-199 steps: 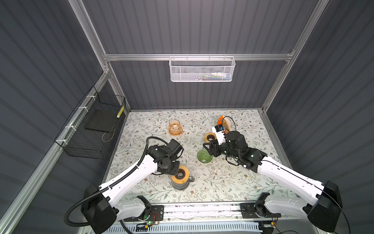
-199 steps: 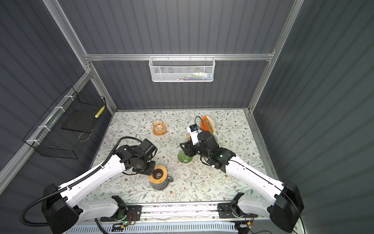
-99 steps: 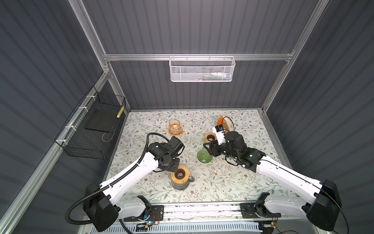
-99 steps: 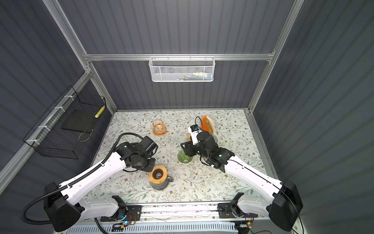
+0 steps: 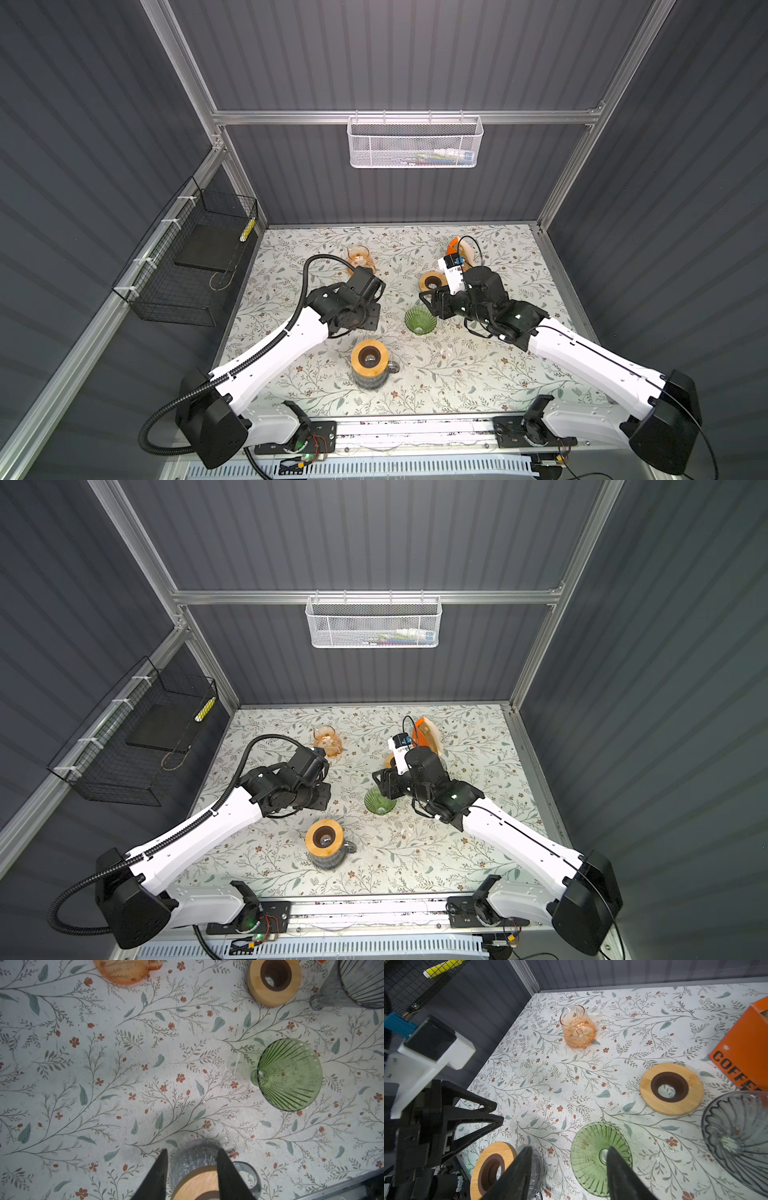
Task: Place the coffee filter in the dripper
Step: 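Open and raise the left gripper while right gripper moves toward grey dripper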
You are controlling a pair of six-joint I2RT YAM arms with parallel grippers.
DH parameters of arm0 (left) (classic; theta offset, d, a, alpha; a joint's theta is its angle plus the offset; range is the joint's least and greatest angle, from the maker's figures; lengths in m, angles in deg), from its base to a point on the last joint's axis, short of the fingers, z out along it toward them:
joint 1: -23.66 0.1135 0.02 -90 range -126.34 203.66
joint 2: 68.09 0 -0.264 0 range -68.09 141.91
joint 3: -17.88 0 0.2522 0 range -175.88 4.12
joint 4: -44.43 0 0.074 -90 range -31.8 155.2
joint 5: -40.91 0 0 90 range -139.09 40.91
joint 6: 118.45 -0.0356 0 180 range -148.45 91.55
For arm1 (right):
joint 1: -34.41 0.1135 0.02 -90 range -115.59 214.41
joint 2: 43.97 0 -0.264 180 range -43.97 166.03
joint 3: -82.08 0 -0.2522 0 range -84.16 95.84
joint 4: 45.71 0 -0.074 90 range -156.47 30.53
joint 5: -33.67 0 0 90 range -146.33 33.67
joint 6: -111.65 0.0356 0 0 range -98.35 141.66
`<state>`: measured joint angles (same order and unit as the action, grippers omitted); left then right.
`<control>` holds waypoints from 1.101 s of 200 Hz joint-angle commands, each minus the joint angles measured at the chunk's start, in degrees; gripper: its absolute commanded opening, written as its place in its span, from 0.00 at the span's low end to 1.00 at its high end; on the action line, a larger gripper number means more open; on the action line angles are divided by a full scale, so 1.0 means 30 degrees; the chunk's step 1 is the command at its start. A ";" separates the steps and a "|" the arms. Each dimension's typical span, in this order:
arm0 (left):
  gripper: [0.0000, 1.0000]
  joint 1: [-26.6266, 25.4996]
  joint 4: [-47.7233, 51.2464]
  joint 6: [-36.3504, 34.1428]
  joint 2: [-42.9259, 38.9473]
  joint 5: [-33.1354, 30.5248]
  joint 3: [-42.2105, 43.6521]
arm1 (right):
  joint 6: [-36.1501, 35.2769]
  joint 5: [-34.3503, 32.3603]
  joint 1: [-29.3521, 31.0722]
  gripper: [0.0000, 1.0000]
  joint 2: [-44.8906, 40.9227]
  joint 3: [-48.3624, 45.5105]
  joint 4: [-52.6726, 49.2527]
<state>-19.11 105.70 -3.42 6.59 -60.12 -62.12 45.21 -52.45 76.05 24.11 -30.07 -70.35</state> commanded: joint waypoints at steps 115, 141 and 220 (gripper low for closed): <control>0.41 0.3577 -0.8042 0.1129 0.0566 0.5857 0.0954 | 0.0528 -0.0574 -0.2553 0.59 -0.1185 0.0838 -0.3934; 0.42 0.3712 -0.9374 0.1452 0.1124 0.7159 0.0769 | 0.0771 -0.0444 -0.3721 0.59 -0.1217 0.0752 -0.4847; 0.42 0.4143 -1.1931 0.2390 0.1784 0.9032 0.1355 | 0.1356 -0.0035 -0.7119 0.60 -0.2730 -0.0772 -0.5587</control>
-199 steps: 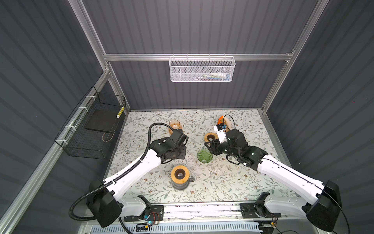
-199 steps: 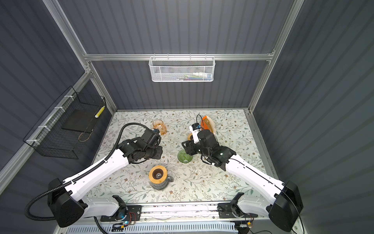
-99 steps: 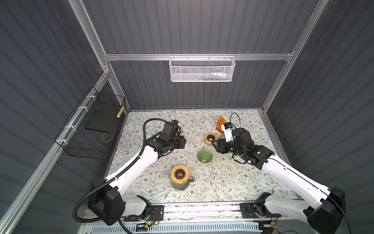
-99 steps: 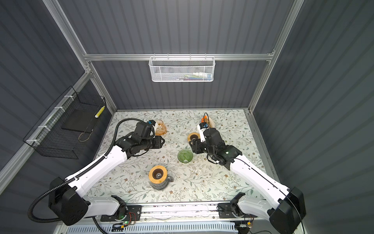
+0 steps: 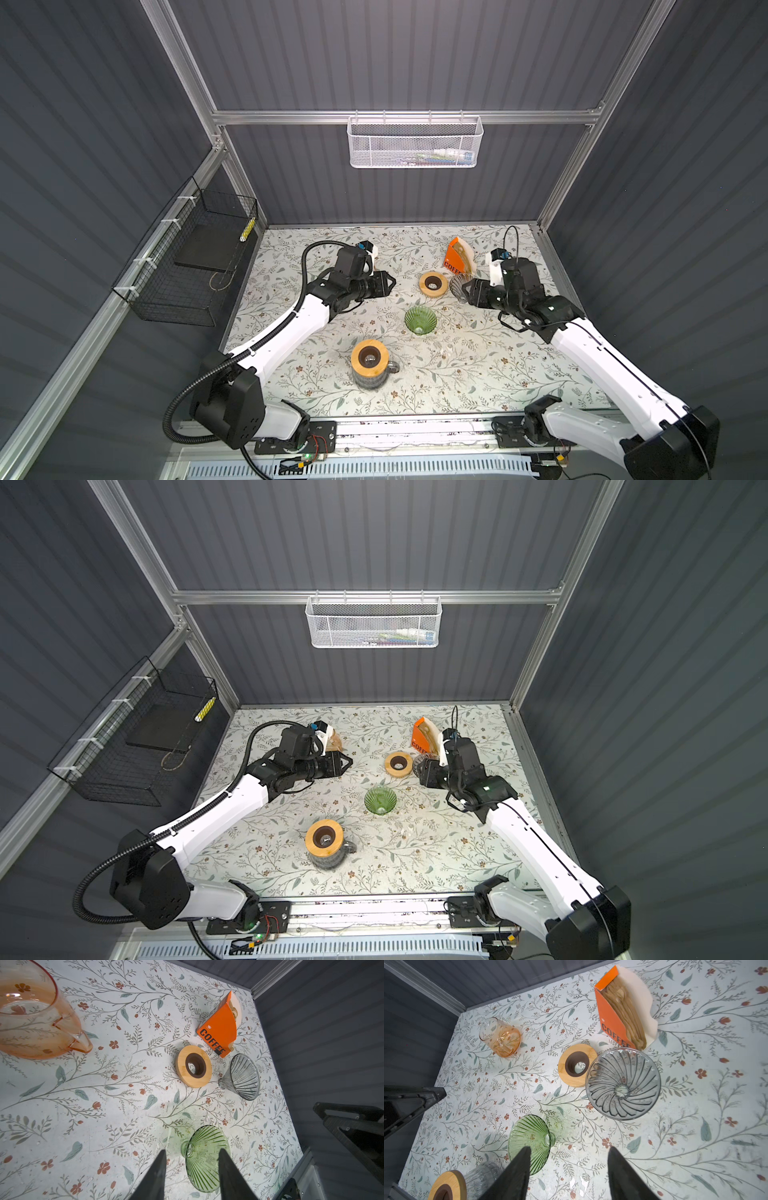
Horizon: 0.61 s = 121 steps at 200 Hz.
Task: Place the coffee filter in the dripper
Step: 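Open and raise the left gripper while right gripper moves toward grey dripper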
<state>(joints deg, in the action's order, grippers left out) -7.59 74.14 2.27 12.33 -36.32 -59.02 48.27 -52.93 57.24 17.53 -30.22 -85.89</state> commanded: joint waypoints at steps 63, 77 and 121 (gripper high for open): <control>0.42 0.0629 -0.2094 0.0900 0.0114 0.1786 0.0443 | 0.0825 0.0730 -0.3370 0.60 0.0090 -0.2001 0.0313; 0.42 0.0633 -0.1796 0.0966 0.0044 0.1660 0.0367 | 0.0823 0.0713 -0.3528 0.60 0.0498 -0.2127 0.0566; 0.43 0.0630 -0.0957 0.0592 -0.0517 0.0998 0.0548 | 0.0834 0.0861 -0.3843 0.59 0.2713 -0.1983 0.1275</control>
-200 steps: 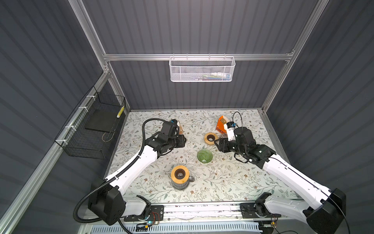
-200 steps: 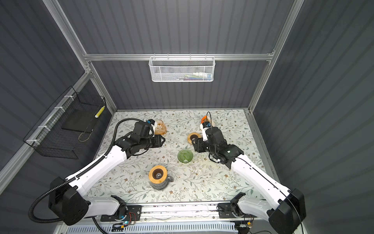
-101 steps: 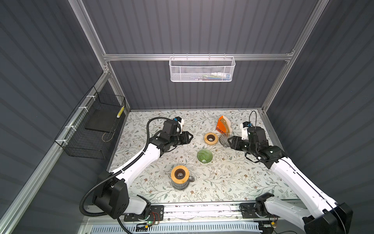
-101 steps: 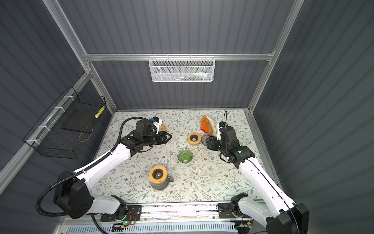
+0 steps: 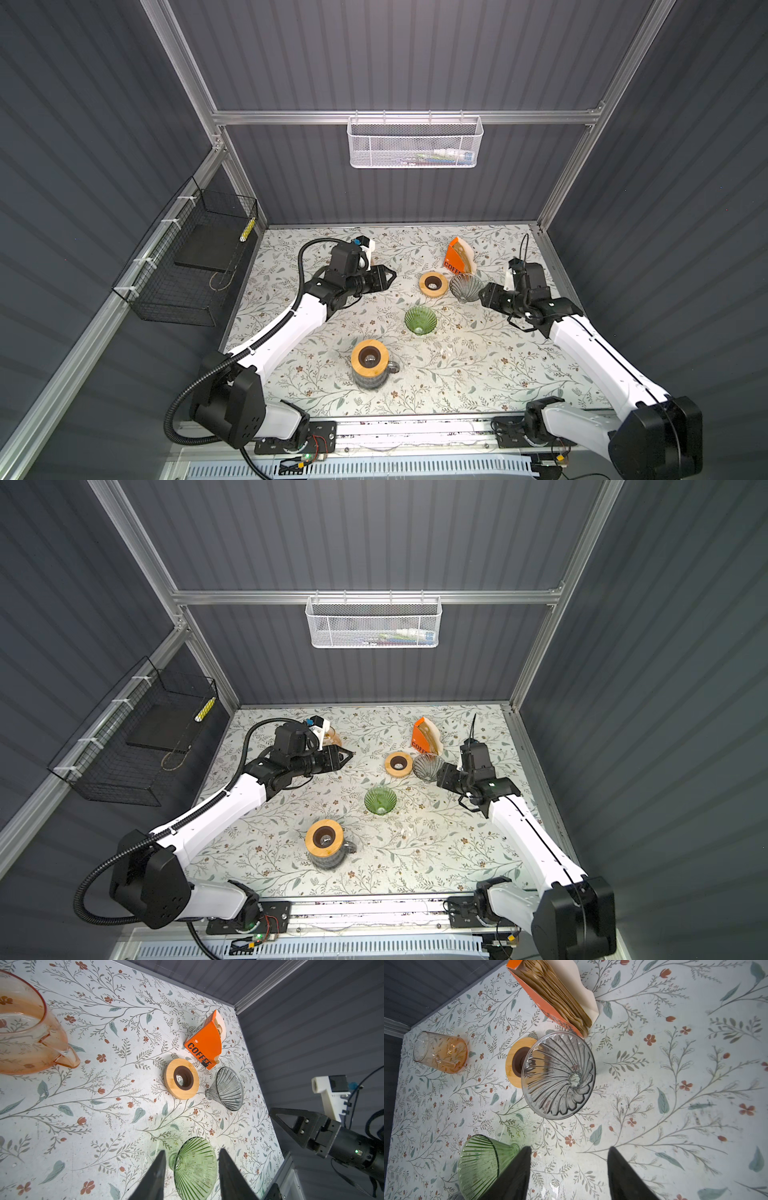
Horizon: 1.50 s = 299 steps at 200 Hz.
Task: Place the coffee filter in the dripper
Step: 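Open and raise the left gripper while right gripper moves toward grey dripper, then close the right gripper on the rim of the clear grey glass dripper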
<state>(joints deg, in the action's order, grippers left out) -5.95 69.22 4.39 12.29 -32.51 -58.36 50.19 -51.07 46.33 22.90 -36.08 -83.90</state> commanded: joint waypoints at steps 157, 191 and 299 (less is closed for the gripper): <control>0.43 0.0084 0.1396 -0.0570 -0.0513 -0.0658 0.0210 | 0.0355 0.0680 -0.0986 0.49 0.5817 0.1164 0.2733; 0.43 0.0084 0.1684 -0.0780 -0.0667 -0.0960 0.0250 | 0.0421 0.0807 -0.1015 0.47 0.6277 0.1457 0.2925; 0.43 0.0090 0.1861 -0.0782 -0.1008 -0.1158 0.0472 | 0.0739 0.1198 -0.1015 0.34 0.7458 0.1815 0.3659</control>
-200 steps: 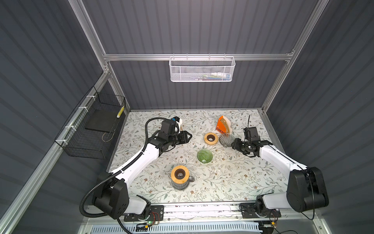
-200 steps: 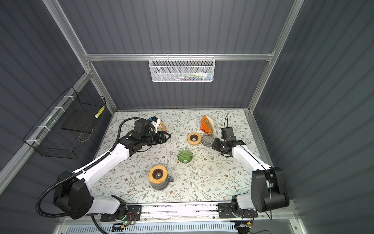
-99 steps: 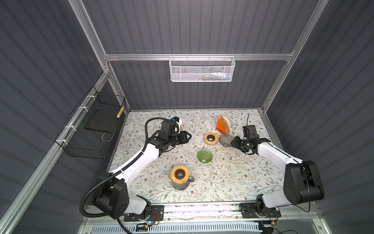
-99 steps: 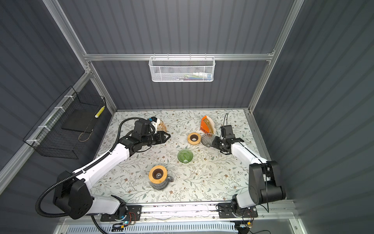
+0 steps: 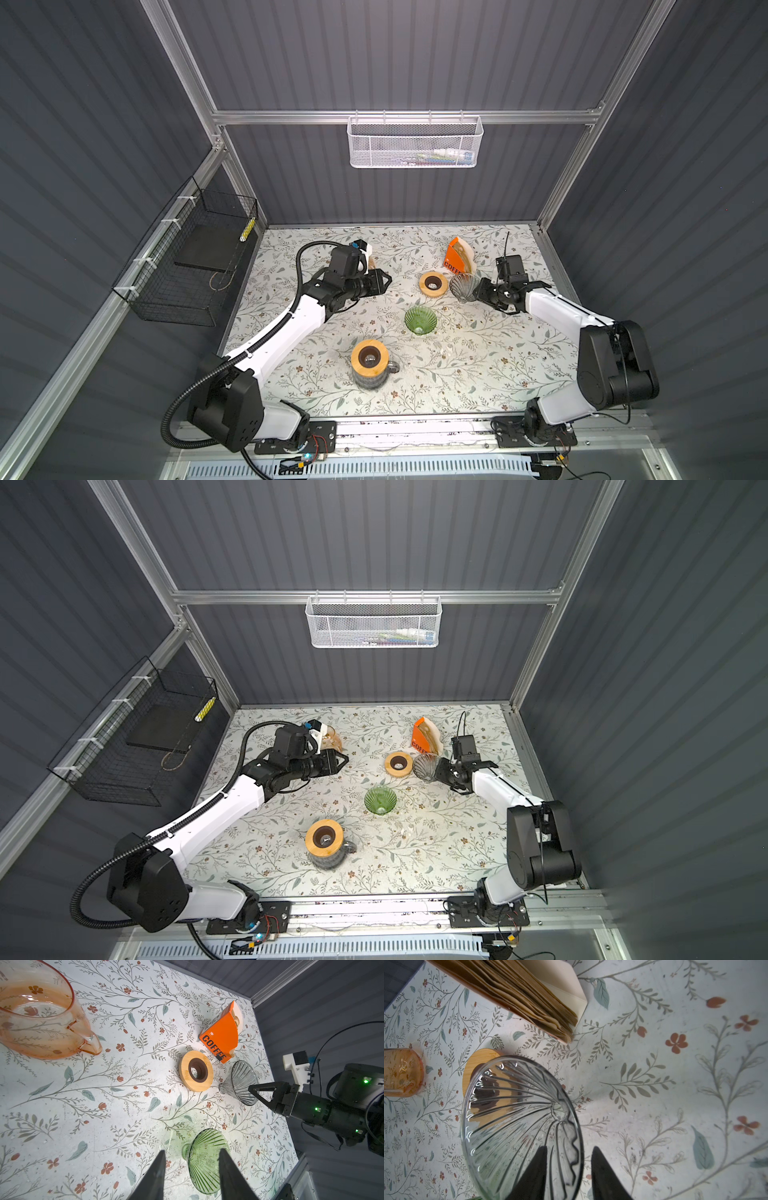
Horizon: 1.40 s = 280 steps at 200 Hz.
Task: Place the coffee filter in the dripper
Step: 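Close the right gripper on the rim of the clear grey glass dripper, then lift the grey dripper with the right gripper and carry it toward the pitcher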
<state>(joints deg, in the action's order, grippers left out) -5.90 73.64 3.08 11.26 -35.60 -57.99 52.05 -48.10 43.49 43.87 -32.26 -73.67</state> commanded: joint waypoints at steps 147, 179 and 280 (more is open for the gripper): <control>0.43 0.0069 0.0850 -0.0254 -0.1393 -0.0510 0.0283 | 0.0035 0.0683 -0.0076 0.00 0.0932 0.0807 0.0209; 0.43 0.0070 0.1277 -0.0314 -0.1875 -0.0862 0.0341 | -0.0037 0.1014 -0.0079 0.00 0.0338 0.0791 0.0022; 0.42 0.0076 0.3860 -0.0109 -0.4478 -0.2686 0.1044 | -0.0439 0.2798 -0.0011 0.00 -0.2985 -0.0088 -0.0074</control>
<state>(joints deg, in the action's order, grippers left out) -5.90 81.46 3.10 0.07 -41.34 -55.43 51.48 -42.42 43.49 37.66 -30.90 -74.37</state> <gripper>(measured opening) 0.424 0.088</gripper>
